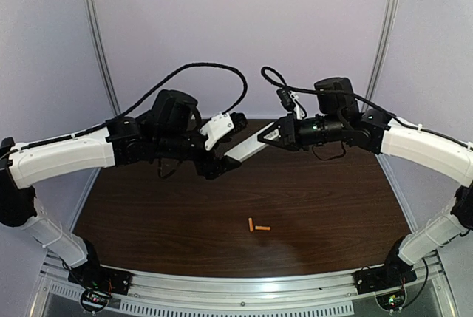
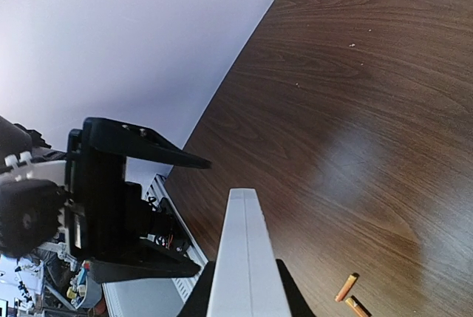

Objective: Load the batteries into the remote control
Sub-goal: Pass from the left arm to the right, then remove the battery cover from the remote control, then place the battery cover at the center of the board.

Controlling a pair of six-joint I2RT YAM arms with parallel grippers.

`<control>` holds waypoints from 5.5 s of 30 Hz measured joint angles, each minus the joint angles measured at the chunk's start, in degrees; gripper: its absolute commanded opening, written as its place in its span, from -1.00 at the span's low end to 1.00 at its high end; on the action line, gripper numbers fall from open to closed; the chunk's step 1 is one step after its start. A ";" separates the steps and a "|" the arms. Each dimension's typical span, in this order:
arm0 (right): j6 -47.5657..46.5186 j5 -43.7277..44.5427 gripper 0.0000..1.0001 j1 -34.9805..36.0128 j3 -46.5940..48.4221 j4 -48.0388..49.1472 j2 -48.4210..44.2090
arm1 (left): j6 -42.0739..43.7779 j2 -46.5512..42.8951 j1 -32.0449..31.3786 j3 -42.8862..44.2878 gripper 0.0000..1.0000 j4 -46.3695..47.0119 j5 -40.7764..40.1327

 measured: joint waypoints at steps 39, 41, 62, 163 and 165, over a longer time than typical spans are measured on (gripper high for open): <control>6.10 -7.43 -1.00 -6.56 -21.20 38.14 -4.70 | -44.39 1.73 14.82 -13.62 0.02 33.14 37.03; 6.10 -7.37 -1.00 -6.56 -21.20 38.45 -4.66 | -45.40 2.21 14.86 -13.60 -0.01 33.57 36.94; 5.53 -7.45 -1.00 -5.27 -21.20 40.81 -3.58 | -51.06 7.10 13.70 -11.63 0.08 39.60 38.42; 3.15 -5.31 -1.00 -18.47 -26.56 27.43 -11.41 | -52.46 -2.25 15.61 -22.14 -1.00 40.65 35.89; 2.03 -5.35 -1.00 -18.95 -26.91 25.40 -12.59 | -50.80 -2.47 15.58 -23.71 -1.00 37.42 34.45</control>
